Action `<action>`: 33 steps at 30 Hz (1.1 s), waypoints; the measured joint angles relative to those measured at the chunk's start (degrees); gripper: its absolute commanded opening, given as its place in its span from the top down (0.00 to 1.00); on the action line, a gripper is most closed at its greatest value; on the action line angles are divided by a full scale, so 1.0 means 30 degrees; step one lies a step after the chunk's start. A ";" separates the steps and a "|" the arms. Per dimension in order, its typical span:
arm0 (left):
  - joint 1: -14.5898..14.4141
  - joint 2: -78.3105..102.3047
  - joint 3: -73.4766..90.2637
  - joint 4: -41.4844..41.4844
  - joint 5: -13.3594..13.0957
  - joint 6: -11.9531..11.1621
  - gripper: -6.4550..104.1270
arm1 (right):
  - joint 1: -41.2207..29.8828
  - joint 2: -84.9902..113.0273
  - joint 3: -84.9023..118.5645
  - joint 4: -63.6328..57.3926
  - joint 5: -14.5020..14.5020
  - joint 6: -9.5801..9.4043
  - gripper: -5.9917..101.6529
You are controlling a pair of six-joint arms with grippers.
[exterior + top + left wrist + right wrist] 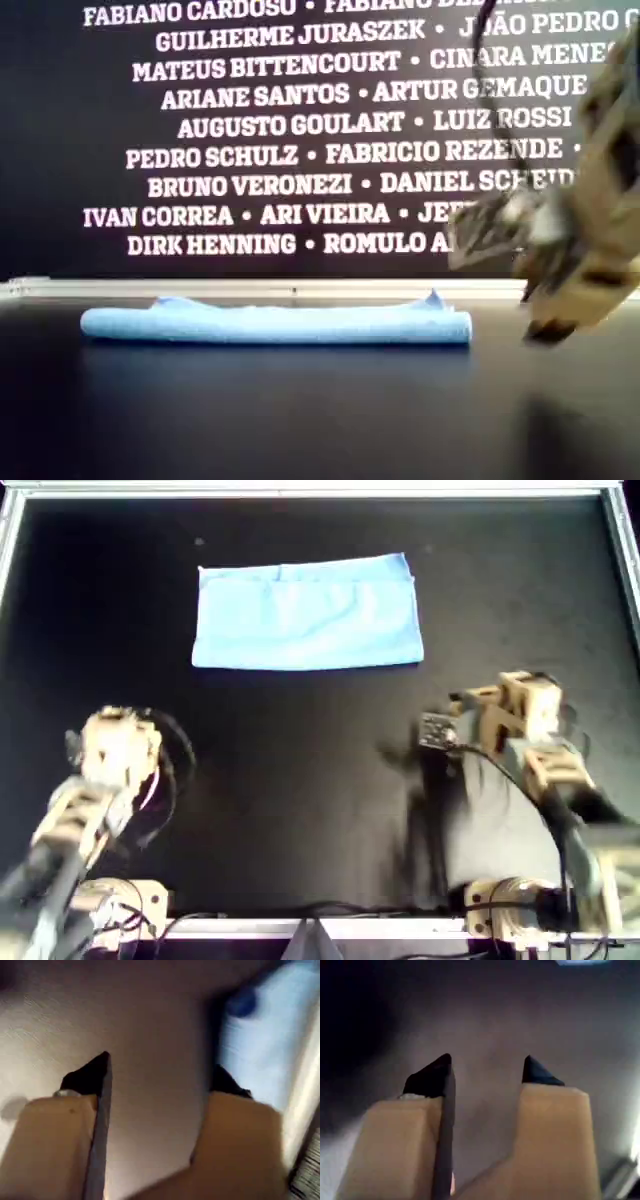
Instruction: Fold a cloth
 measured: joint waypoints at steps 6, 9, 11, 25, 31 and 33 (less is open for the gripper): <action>-0.0293 -0.5068 -0.4687 -0.0088 0.0000 0.0029 0.07 | 0.1611 -0.0937 -0.2666 -0.0029 0.0000 0.0000 0.31; -0.0293 -0.6855 -0.6621 -0.0117 0.0000 0.0146 0.07 | 0.1846 -0.1260 -0.3604 -0.0029 0.0000 -0.0029 0.31; -0.0293 -0.8174 -0.7881 -0.0117 0.0000 0.0146 0.07 | 0.1846 -0.1934 -0.4277 -0.0029 0.0000 -0.0029 0.31; -0.0410 -1.3770 -1.4180 -0.0117 0.0000 0.0000 0.07 | 0.1875 -0.6416 -0.8496 -0.0029 0.0674 -0.0029 0.31; -0.0732 -1.5059 -1.5557 -0.0117 0.0000 -0.0117 0.07 | 0.2197 -0.6738 -0.9141 -0.0029 0.2109 -0.0029 0.31; -0.1289 -1.5234 -1.5586 -0.0117 0.0176 -0.0410 0.07 | 0.2432 -0.6738 -0.9141 -0.0029 0.2168 -0.0029 0.31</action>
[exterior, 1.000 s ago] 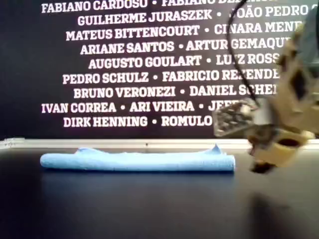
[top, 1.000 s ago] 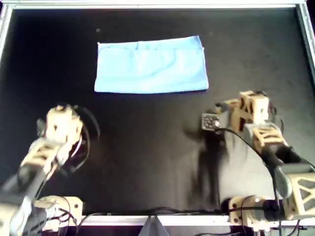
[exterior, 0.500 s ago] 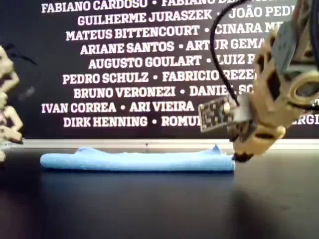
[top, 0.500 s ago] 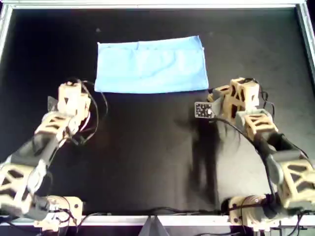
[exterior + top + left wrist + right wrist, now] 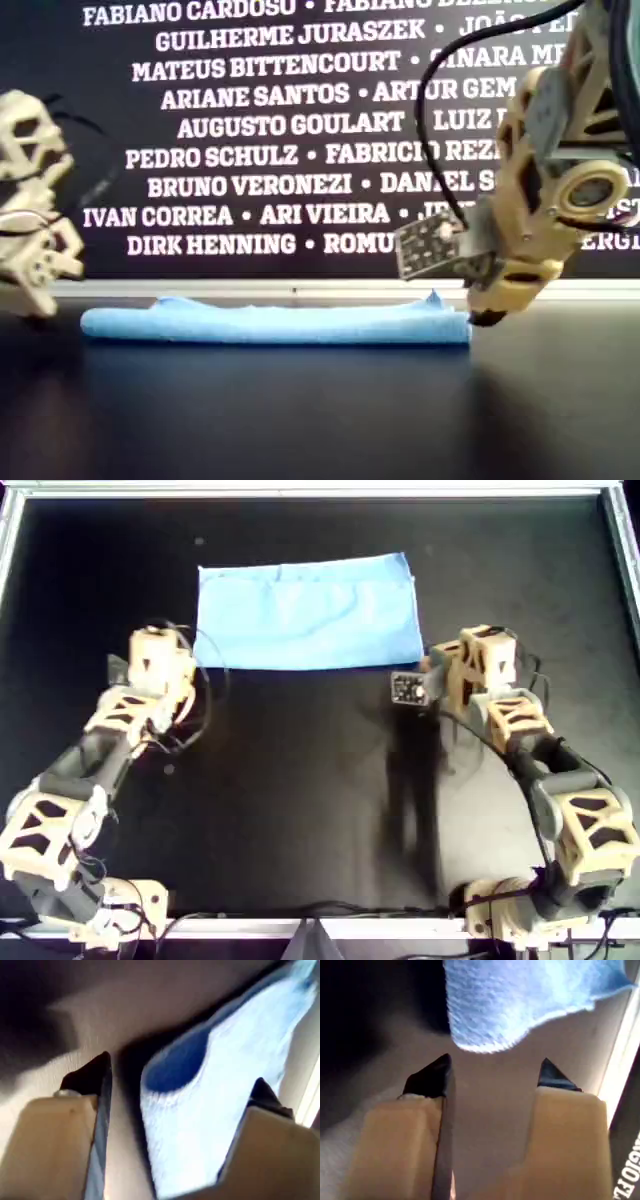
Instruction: Fold a cloth
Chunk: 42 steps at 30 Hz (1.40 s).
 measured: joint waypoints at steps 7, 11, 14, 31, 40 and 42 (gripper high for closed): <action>-0.1025 0.0000 -0.0088 0.0000 0.0059 -0.1406 0.07 | 0.0000 0.0000 0.0000 0.0352 0.0029 0.0000 0.31; -0.1025 -0.0205 -0.0088 0.0000 0.0059 -0.1406 0.07 | 0.0645 -0.1172 -0.1494 0.2666 0.0029 0.0146 0.31; -0.1025 -0.0996 -0.0381 0.0000 0.0059 -0.1494 0.07 | 0.0850 -0.1992 -0.3457 0.3398 0.0000 0.0000 0.31; -0.1025 -0.4893 -0.5156 -0.0264 0.0059 -0.1348 0.07 | 0.0820 -0.3135 -0.5039 0.3691 0.0029 0.0000 0.31; -0.1025 -0.5098 -0.5273 -0.0293 0.0059 -0.1348 0.07 | 0.0674 -0.4482 -0.7061 0.3984 0.0088 -0.0059 0.31; -0.1025 -0.5098 -0.5273 -0.0293 0.0059 -0.1348 0.07 | 0.0703 -0.4512 -0.7090 0.3984 0.0088 -0.0059 0.31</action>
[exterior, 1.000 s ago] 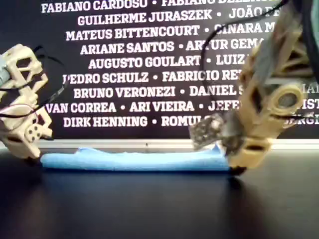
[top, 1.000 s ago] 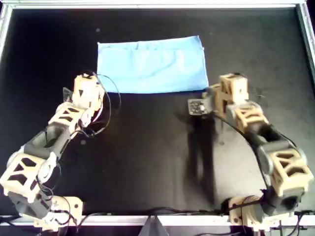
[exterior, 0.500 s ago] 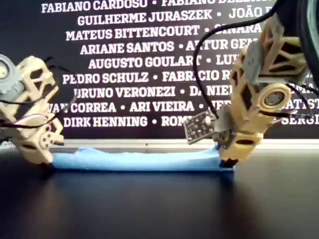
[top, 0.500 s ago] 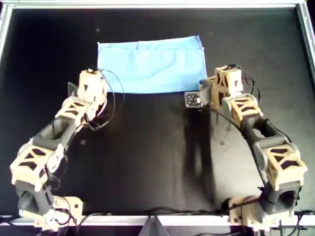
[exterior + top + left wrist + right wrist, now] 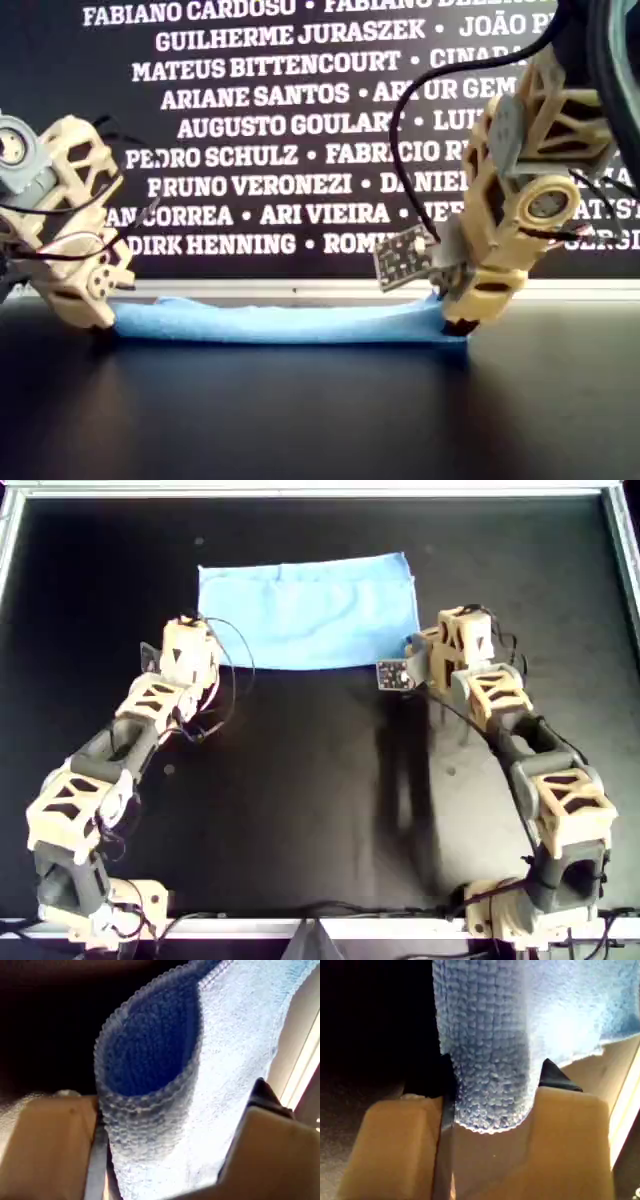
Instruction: Fold a cloth
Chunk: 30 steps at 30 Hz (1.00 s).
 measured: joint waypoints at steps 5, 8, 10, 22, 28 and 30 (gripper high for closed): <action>0.0000 0.0000 0.0000 0.0000 0.0000 0.0000 0.07 | 0.0029 0.0000 0.0000 0.0000 0.0000 0.0000 0.31; 0.0000 0.0000 0.0000 0.0000 0.0000 0.0000 0.08 | 0.0029 0.0000 0.0000 0.0000 0.0000 0.0000 0.31; 0.0000 0.0000 0.0000 0.0000 0.0000 0.0000 0.12 | 0.0029 0.0000 0.0000 0.0000 0.0000 0.0000 0.32; 0.0000 0.0000 0.0000 -0.0029 0.0000 0.0000 0.60 | 0.0029 0.0000 0.0000 0.0000 -0.0059 0.0205 0.78; 0.0000 0.0000 0.0000 -0.0029 0.0000 0.0000 0.81 | 0.0029 0.0000 0.0000 0.0000 -0.0059 0.0234 0.93; 0.0000 0.0000 0.0000 -0.0029 0.0000 0.0000 0.88 | 0.0029 0.0000 0.0000 0.0000 -0.0088 0.0264 0.95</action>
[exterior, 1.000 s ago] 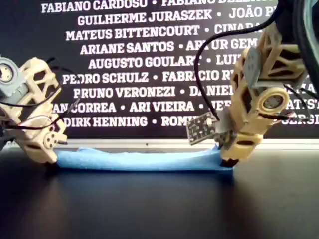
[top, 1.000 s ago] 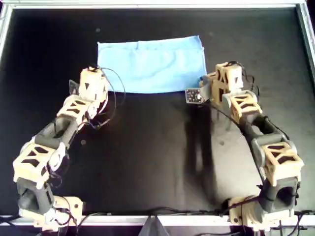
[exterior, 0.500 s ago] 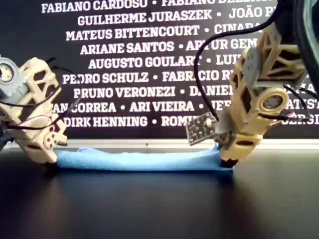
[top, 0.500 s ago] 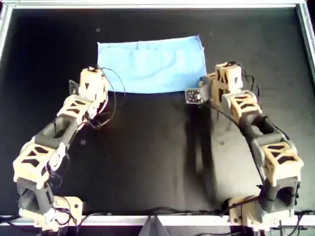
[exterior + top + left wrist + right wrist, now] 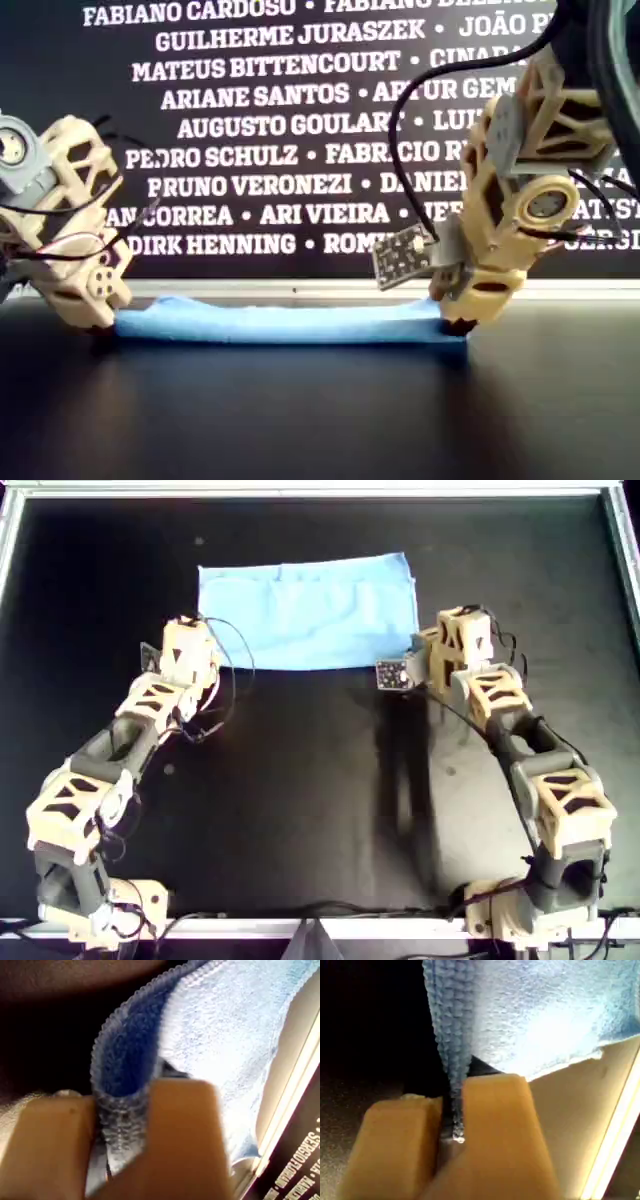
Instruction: Fold a cloth
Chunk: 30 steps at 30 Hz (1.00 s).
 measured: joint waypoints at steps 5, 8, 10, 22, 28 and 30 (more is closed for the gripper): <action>0.0000 0.0000 0.0000 0.0000 0.0000 -0.0059 0.96 | 0.0000 0.0000 0.0000 -0.0029 0.0000 0.0000 0.95; 0.0000 0.0000 0.0000 0.0000 0.0000 -0.0059 0.96 | 0.0000 0.0000 0.0000 -0.0029 0.0000 0.0000 0.95; 0.0000 0.0000 0.0000 0.0000 0.0000 -0.0059 0.96 | 0.0000 0.0000 0.0000 -0.0029 0.0000 0.0000 0.95; -0.0059 0.4307 0.3662 0.0059 0.0000 0.0059 0.96 | -0.0117 0.3896 0.2988 -0.0029 -0.0264 0.0000 0.95; -0.0205 0.7324 0.6094 0.0059 0.0029 0.0000 0.96 | -0.0117 0.6533 0.5977 -0.0029 -0.0293 0.0000 0.95; -0.0234 0.8145 0.6914 0.0059 0.0029 -0.0059 0.96 | -0.0088 0.7383 0.6885 -0.0029 -0.0293 0.0000 0.95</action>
